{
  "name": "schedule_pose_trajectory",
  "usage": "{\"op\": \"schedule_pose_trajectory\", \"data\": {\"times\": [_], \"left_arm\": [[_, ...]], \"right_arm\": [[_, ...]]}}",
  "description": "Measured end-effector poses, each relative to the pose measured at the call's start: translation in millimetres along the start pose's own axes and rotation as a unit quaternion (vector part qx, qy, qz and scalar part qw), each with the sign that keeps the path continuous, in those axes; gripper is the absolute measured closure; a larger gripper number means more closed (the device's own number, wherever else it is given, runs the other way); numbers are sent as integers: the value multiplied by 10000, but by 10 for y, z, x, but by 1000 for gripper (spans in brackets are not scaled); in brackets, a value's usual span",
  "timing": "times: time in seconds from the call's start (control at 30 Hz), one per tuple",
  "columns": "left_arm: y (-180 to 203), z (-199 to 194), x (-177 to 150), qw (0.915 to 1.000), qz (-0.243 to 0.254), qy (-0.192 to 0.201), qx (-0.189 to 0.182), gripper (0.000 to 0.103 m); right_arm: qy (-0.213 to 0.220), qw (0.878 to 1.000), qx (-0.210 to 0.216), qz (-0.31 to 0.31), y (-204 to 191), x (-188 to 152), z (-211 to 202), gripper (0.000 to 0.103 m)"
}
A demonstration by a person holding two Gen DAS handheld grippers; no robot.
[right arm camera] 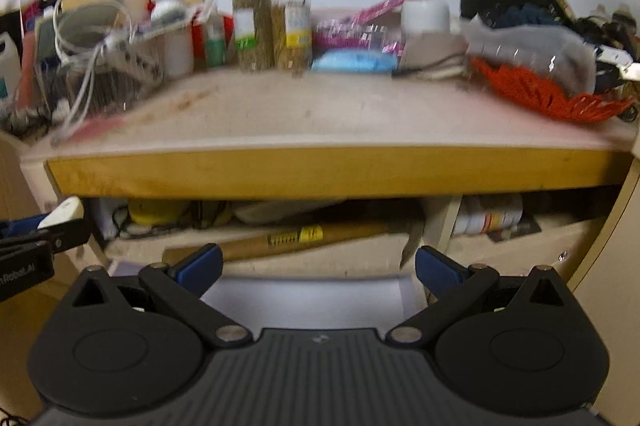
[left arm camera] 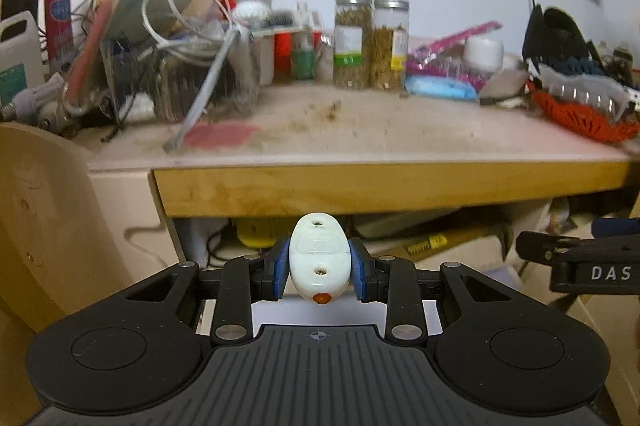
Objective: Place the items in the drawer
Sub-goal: 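Carry the white object down into the open white drawer with the left gripper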
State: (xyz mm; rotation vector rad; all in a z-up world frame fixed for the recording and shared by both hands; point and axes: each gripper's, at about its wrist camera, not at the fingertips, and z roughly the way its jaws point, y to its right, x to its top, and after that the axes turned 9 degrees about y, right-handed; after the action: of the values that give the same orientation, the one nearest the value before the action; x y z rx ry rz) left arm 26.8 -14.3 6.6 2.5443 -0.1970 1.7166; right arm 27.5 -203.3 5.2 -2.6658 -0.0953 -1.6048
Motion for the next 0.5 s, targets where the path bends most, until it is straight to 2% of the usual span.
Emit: {"op": "schedule_pose_trajectory", "data": {"times": [0.27,0.5], "left_arm": [[-7,194,-211,9964,-111,-831,-95,74],[-31,341,-389,9862,-291,-1620,-186,74]], "right_arm": [[-768,9970,68,-64,-40,-144,186,0],[-1467,9891,102,-9,-41,-316,362,0]]}}
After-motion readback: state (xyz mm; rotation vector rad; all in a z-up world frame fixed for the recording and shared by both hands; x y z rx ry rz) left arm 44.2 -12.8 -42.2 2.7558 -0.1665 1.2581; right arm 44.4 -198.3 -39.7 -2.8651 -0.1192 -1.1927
